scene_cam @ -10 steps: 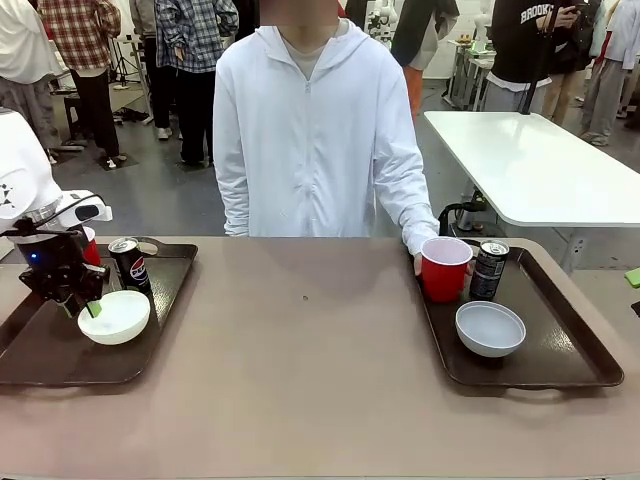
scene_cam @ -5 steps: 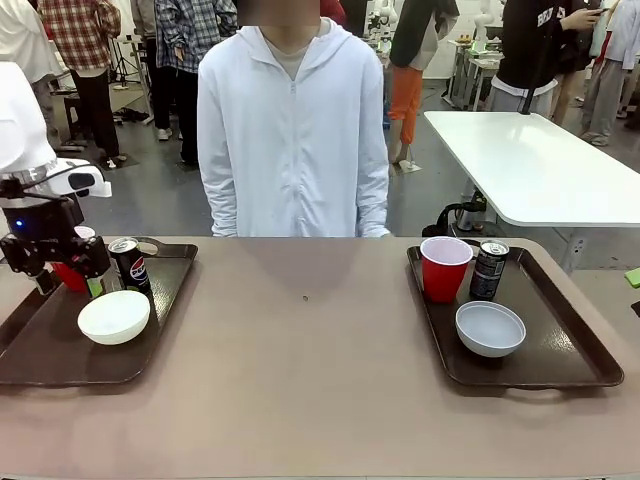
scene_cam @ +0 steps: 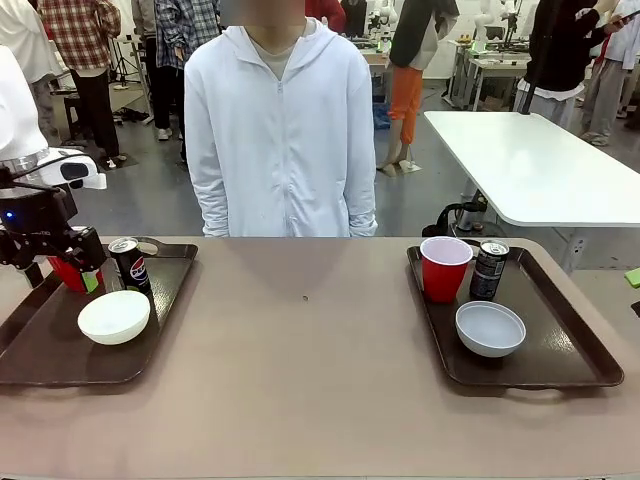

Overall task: Prepare tableware on both trays.
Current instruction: Pick up a Picnic Bowl from the table and place it on a Handle tray.

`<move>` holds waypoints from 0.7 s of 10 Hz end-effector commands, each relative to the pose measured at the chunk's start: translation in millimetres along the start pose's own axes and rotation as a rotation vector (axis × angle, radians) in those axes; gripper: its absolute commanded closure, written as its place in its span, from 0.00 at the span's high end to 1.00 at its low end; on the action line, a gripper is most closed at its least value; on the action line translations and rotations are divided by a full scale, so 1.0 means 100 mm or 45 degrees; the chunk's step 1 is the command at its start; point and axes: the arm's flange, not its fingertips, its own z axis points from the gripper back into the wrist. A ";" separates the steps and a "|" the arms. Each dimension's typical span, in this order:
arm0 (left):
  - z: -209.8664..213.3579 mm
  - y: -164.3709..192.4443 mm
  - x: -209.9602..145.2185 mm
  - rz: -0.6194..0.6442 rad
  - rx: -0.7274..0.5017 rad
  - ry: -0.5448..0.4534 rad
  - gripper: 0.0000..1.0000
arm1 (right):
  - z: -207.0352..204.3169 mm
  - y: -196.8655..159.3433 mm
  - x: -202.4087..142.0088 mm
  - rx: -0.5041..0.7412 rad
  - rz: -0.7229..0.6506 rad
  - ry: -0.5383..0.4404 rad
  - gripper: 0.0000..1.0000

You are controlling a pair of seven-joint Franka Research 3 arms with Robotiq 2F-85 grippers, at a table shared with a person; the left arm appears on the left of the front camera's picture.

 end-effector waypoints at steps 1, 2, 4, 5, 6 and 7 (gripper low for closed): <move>-0.03 0.01 0.04 -0.003 -0.003 -0.008 0.92 | -0.01 0.01 -0.01 0.023 0.017 -0.012 1.00; -0.03 0.01 0.04 -0.003 -0.003 -0.008 0.92 | -0.01 0.01 -0.01 0.023 0.017 -0.012 1.00; -0.04 0.00 0.01 0.000 -0.001 0.011 0.88 | -0.01 0.01 -0.01 0.023 0.017 -0.012 1.00; 0.12 0.18 0.02 -0.096 -0.246 -0.009 0.92 | -0.01 0.01 -0.01 0.023 0.017 -0.012 1.00; 0.25 0.43 -0.01 -0.104 -0.467 -0.024 0.92 | -0.01 0.01 -0.01 0.023 0.017 -0.012 1.00; 0.37 0.72 -0.10 -0.116 -0.651 -0.071 0.92 | -0.01 0.01 -0.01 0.023 0.017 -0.012 1.00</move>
